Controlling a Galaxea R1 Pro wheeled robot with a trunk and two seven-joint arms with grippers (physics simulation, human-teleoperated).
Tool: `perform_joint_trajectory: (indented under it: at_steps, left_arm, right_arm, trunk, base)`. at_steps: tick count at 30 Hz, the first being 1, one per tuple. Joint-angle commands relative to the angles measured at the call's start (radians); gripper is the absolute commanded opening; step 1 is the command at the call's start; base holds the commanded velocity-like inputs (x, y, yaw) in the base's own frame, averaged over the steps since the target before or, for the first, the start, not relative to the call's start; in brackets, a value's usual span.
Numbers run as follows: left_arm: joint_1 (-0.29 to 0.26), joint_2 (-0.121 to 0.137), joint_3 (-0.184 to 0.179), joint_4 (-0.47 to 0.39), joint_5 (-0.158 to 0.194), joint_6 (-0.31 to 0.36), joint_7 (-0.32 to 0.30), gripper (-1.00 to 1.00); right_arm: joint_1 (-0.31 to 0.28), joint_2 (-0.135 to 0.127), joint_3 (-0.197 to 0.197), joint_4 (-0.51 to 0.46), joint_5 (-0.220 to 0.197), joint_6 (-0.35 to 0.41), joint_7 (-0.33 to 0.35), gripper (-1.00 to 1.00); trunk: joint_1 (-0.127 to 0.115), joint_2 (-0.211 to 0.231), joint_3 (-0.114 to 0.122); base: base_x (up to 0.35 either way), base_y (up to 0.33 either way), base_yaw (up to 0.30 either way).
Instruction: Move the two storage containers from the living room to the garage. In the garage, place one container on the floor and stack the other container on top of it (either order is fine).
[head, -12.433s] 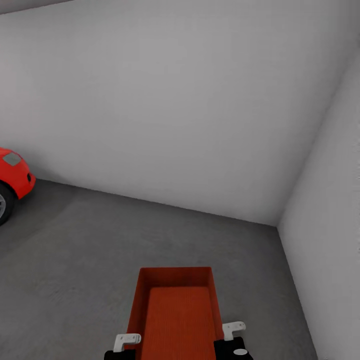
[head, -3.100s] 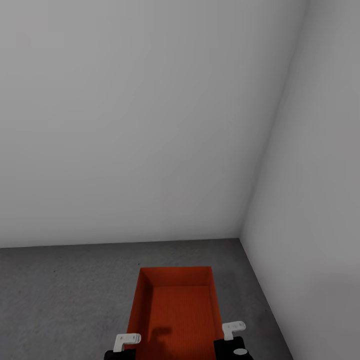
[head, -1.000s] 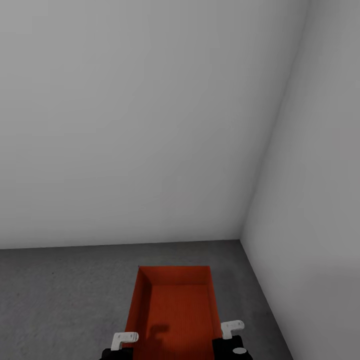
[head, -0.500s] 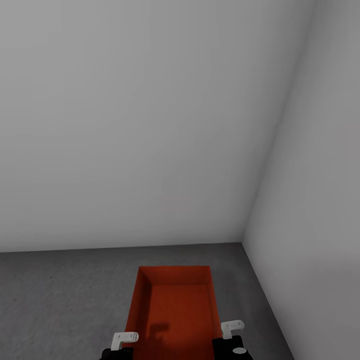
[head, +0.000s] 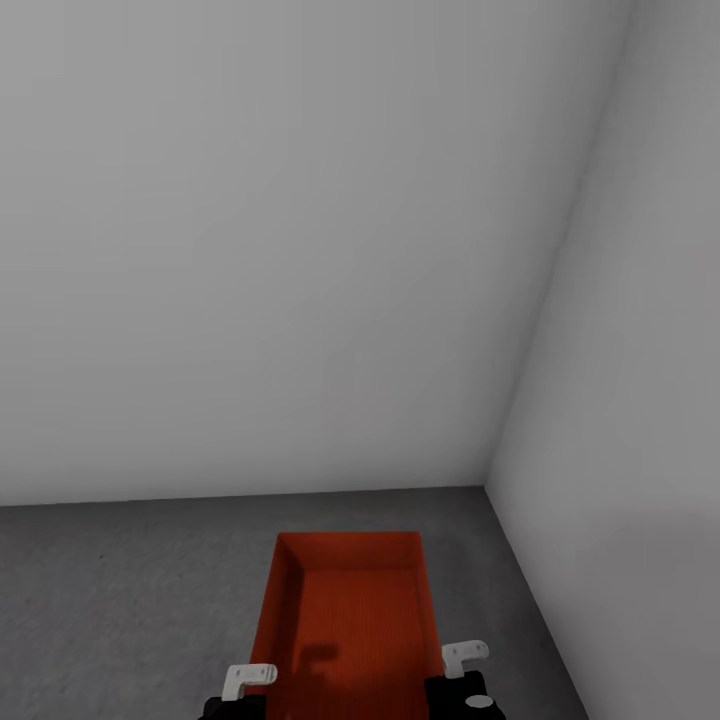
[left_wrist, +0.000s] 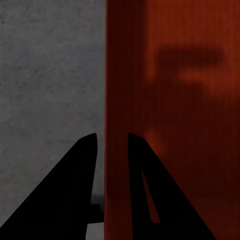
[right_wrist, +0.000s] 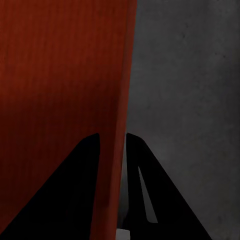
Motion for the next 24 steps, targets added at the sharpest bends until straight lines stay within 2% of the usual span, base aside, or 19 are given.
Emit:
perform_joint_trajectory:
  at_steps: [1, 16, 24]
  left_arm:
    - [-0.002, 0.003, -0.004, -0.004, 0.001, -0.008, 0.012, -1.00]
    - [-0.002, 0.003, -0.004, -0.004, 0.001, -0.008, 0.012, -1.00]
    - [-0.002, 0.003, -0.004, -0.003, 0.001, -0.008, 0.013, -1.00]
  right_arm:
    - [0.000, -0.031, 0.029, 0.004, -0.015, 0.005, -0.018, -1.00]
    - [0.000, -0.031, 0.029, 0.004, -0.015, 0.005, -0.018, -1.00]
    - [0.000, -0.031, 0.029, 0.004, -0.015, 0.005, -0.018, -1.00]
  trunk:
    - [0.000, -0.001, -0.001]
    - [0.000, -0.001, -0.001]
    - [0.031, -0.057, -0.027]
  base:
    - [0.001, 0.000, 0.000]
    - [0.000, 0.000, 0.000]
    - [0.000, 0.000, 0.000]
